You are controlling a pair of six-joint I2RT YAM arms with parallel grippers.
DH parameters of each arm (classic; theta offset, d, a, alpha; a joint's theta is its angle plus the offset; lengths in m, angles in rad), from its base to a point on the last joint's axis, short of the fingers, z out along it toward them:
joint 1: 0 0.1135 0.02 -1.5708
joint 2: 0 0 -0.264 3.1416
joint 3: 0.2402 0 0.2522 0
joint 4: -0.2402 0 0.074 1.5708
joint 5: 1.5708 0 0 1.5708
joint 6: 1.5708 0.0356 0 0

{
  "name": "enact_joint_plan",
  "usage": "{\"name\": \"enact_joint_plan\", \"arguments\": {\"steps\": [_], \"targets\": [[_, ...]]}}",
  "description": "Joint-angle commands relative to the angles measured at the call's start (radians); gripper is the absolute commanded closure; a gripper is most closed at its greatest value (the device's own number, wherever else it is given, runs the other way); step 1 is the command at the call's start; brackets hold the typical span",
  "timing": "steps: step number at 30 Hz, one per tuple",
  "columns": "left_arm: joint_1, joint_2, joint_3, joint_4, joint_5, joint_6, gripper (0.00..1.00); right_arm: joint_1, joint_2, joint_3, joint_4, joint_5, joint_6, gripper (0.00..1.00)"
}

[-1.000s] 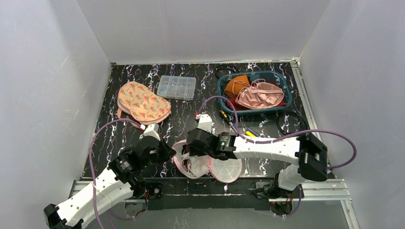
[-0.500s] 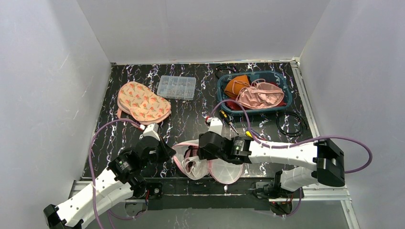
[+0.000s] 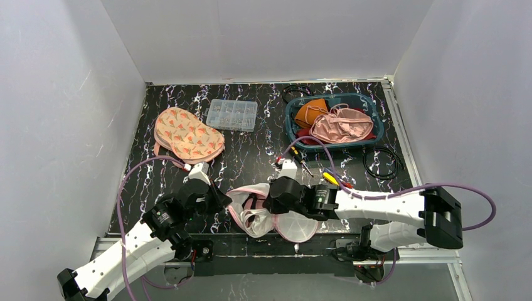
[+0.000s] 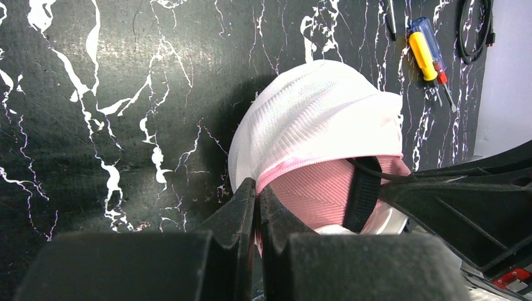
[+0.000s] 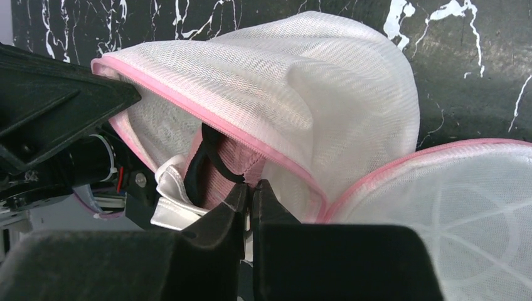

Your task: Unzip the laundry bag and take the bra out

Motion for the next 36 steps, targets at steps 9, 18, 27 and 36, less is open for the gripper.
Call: {"name": "enact_joint_plan", "arguments": {"steps": [9,18,27,36], "targets": [[-0.006,0.016,0.075,-0.029,0.050,0.093,0.63,0.003,-0.114,-0.139,0.074,-0.093,-0.183,0.99],[-0.006,0.109,0.182,0.055,0.351,0.234,0.33,-0.045,-0.201,-0.187,0.058,-0.105,-0.277,0.95],[-0.007,0.249,0.070,0.256,0.564,0.179,0.42,-0.102,-0.272,-0.235,0.125,-0.195,-0.232,0.62],[-0.010,0.308,0.036,0.327,0.500,0.136,0.68,-0.104,-0.283,-0.207,0.138,-0.254,-0.105,0.32]]}}
